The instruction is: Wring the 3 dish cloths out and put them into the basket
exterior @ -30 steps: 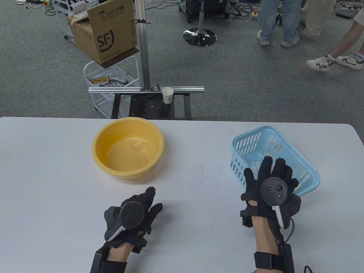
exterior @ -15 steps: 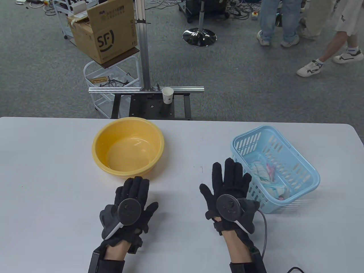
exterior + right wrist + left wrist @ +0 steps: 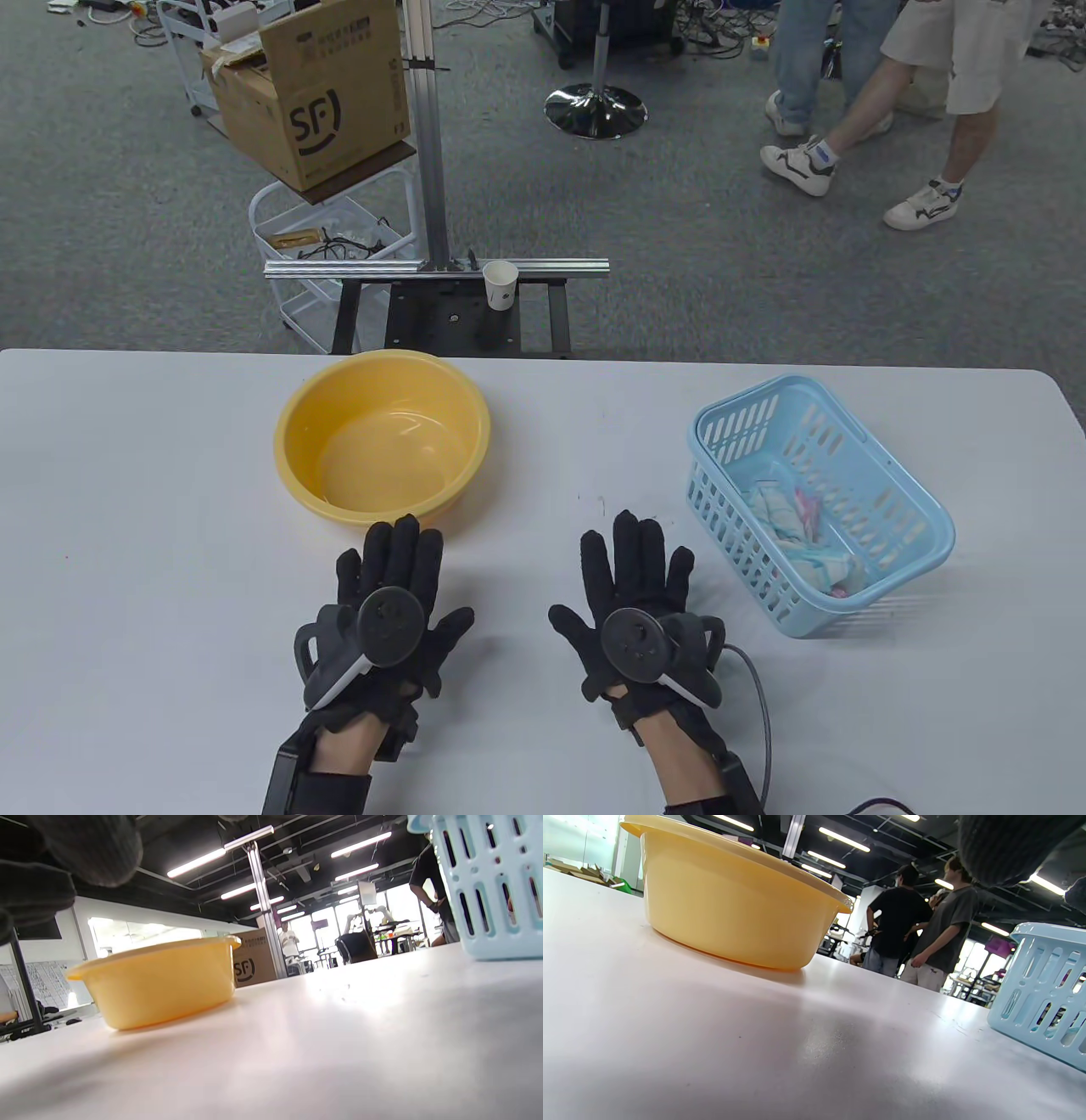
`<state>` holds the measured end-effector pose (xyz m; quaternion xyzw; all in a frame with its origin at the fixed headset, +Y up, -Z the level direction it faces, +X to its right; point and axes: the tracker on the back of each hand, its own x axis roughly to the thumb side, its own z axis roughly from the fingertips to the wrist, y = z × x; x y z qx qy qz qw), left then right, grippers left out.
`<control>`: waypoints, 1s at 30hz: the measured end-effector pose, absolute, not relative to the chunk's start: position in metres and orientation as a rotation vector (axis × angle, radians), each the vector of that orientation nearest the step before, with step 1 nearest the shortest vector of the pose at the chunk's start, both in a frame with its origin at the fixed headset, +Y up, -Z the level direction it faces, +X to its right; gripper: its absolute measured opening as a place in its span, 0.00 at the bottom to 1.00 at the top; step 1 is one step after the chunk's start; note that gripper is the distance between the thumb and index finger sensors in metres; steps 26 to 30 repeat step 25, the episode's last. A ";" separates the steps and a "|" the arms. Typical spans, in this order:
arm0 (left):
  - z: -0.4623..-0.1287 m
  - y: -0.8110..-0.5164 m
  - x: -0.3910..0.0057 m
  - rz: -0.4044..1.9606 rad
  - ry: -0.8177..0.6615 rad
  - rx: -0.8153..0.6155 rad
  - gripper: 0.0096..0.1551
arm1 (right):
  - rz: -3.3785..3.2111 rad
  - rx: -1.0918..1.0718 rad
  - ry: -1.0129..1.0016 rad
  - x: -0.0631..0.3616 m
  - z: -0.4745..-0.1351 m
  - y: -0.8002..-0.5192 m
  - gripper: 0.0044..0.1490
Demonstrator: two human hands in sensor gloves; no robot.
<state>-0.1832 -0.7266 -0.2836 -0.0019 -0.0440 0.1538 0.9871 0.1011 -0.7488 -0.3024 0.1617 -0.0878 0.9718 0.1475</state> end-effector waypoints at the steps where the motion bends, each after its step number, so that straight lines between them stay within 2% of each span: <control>1: -0.284 -0.727 -0.183 0.308 -0.088 -0.005 0.61 | 2.799 0.467 -0.243 0.101 -0.302 -0.750 0.57; 30: -0.284 -0.735 -0.190 0.312 -0.034 -0.032 0.59 | 2.787 0.419 -0.163 0.107 -0.303 -0.752 0.55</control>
